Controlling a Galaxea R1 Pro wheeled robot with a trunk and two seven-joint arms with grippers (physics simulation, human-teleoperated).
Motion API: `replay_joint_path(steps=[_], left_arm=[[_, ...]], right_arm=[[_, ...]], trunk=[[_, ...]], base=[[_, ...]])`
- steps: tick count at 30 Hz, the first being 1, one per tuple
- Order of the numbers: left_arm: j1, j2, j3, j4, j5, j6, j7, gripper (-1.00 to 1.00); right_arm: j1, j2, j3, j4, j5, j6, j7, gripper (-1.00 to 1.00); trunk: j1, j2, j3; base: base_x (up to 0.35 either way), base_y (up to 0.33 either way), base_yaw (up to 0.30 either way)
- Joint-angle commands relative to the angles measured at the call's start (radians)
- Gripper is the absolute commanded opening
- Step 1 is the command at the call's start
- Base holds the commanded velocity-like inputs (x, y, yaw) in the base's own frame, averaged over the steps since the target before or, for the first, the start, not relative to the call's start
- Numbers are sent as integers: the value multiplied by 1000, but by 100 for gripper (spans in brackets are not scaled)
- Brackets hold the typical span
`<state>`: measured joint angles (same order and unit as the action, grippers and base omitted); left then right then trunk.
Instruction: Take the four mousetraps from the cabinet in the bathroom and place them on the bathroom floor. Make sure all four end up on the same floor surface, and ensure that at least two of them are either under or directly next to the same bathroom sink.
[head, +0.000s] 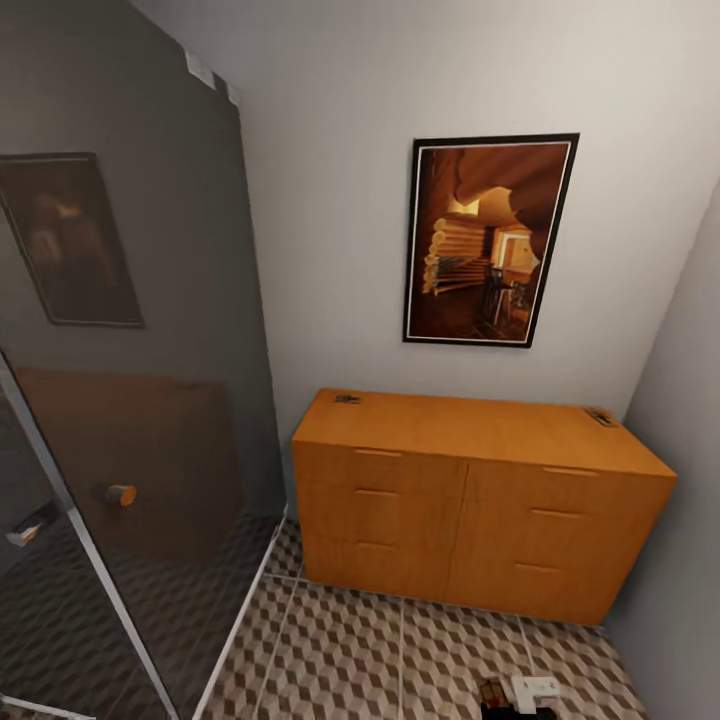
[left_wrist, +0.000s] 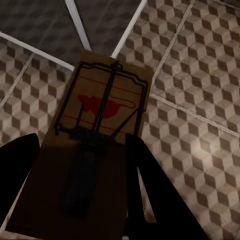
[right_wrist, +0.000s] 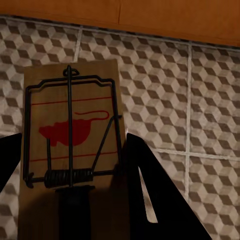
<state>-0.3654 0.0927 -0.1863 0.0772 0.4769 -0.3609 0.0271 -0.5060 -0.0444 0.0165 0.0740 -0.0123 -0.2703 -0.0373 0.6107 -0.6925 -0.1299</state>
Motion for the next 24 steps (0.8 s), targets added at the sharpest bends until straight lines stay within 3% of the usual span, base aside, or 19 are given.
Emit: replay_joint_path(steps=[1, 24], left_arm=[[0, -1, -8, 4, 4, -6, 2, -100], [8, -16, -8, 3, 3, -7, 2, -100]], right_arm=[[-2, 0, 2, 4, -5, -7, 1, -100], [-2, 1, 2, 4, -5, -7, 1, -100]], trunk=[[0, -1, -2], [0, -1, -2]], base=[[0, 0, 300], [0, 0, 300]])
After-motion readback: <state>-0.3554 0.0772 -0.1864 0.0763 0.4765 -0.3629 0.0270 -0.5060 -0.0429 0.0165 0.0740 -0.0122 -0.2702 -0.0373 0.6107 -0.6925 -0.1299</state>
